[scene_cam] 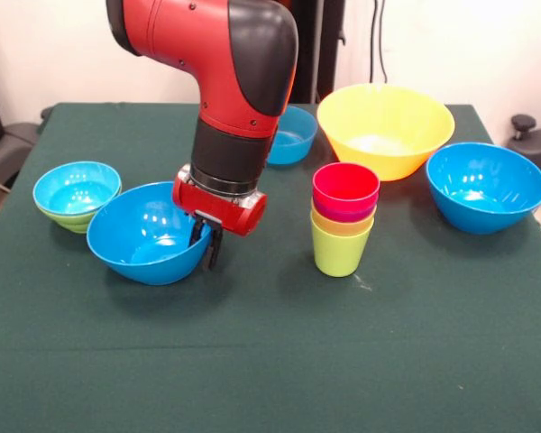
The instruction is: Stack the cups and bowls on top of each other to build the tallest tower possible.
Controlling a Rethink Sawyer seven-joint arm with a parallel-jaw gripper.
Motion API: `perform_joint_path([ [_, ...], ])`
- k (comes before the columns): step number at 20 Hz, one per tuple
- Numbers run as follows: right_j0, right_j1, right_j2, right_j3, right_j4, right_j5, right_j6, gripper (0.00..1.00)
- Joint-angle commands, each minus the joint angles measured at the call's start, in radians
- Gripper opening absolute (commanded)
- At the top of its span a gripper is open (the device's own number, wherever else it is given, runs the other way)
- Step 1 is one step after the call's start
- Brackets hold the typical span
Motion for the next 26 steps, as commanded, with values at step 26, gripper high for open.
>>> perform_joint_path([
  [26,0.044,-0.083,0.037,0.046,-0.034,0.227,0.073,0.0],
])
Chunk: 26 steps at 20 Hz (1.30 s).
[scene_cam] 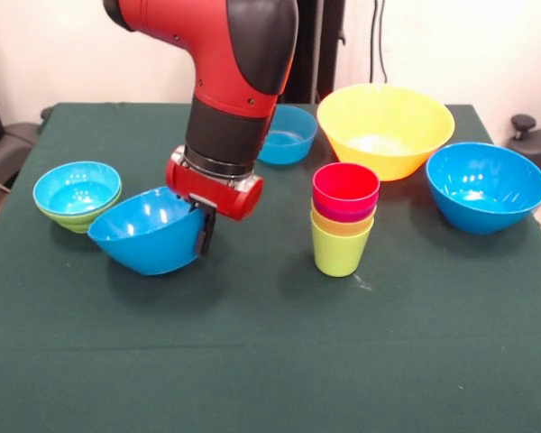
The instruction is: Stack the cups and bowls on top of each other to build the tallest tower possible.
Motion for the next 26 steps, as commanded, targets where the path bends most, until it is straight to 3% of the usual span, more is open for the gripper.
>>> perform_joint_path([
  [1,0.028,-0.033,0.062,0.038,-0.036,0.179,0.07,0.0],
  [18,0.024,-0.077,0.051,0.036,-0.05,0.258,0.064,0.0],
  [26,0.035,-0.095,0.007,0.011,-0.072,0.32,0.041,0.0],
])
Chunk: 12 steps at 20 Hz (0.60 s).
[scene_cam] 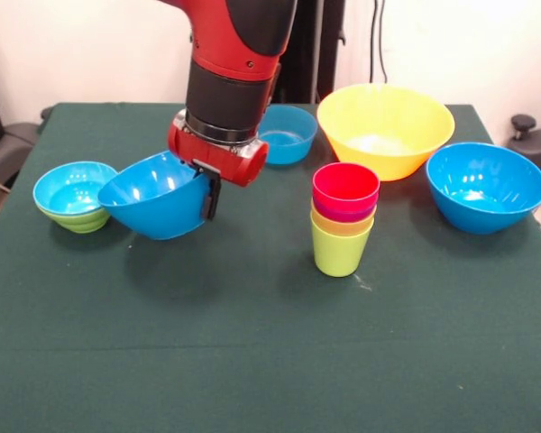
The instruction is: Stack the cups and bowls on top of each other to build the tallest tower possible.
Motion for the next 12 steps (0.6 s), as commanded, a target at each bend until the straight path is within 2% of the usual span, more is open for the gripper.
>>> perform_joint_path([
  [1,0.03,-0.018,0.017,-0.011,-0.076,0.151,0.036,0.0],
  [7,0.044,-0.039,-0.026,-0.044,-0.103,0.235,0.015,0.0],
  [12,0.049,-0.045,-0.042,-0.062,-0.124,0.267,0.011,0.0],
])
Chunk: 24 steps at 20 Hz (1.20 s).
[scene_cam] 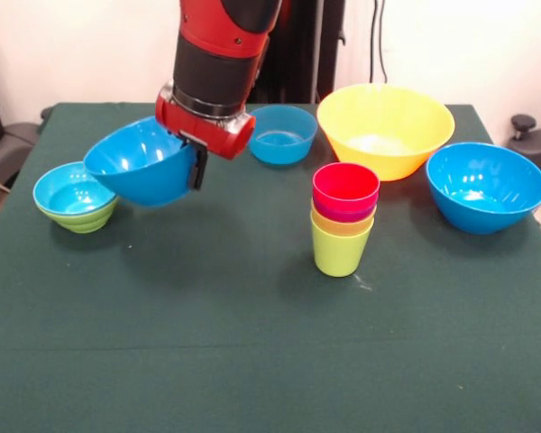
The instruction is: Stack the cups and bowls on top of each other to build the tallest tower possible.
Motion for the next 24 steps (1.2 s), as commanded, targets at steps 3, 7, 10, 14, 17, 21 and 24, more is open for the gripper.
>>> perform_joint_path([
  [3,0.034,-0.023,0.008,-0.074,-0.096,0.172,0.014,0.0],
  [7,0.038,-0.024,-0.005,-0.098,-0.109,0.198,0.016,0.0],
  [10,0.045,0.004,-0.03,-0.132,-0.125,0.187,0.026,0.0],
  [14,0.042,0.046,-0.056,-0.174,-0.152,0.151,0.033,0.0],
  [17,0.039,0.057,-0.07,-0.191,-0.17,0.13,0.03,0.0],
  [21,0.031,0.067,-0.076,-0.201,-0.188,0.103,0.032,0.0],
  [24,0.023,0.075,-0.078,-0.213,-0.199,0.089,0.03,0.0],
])
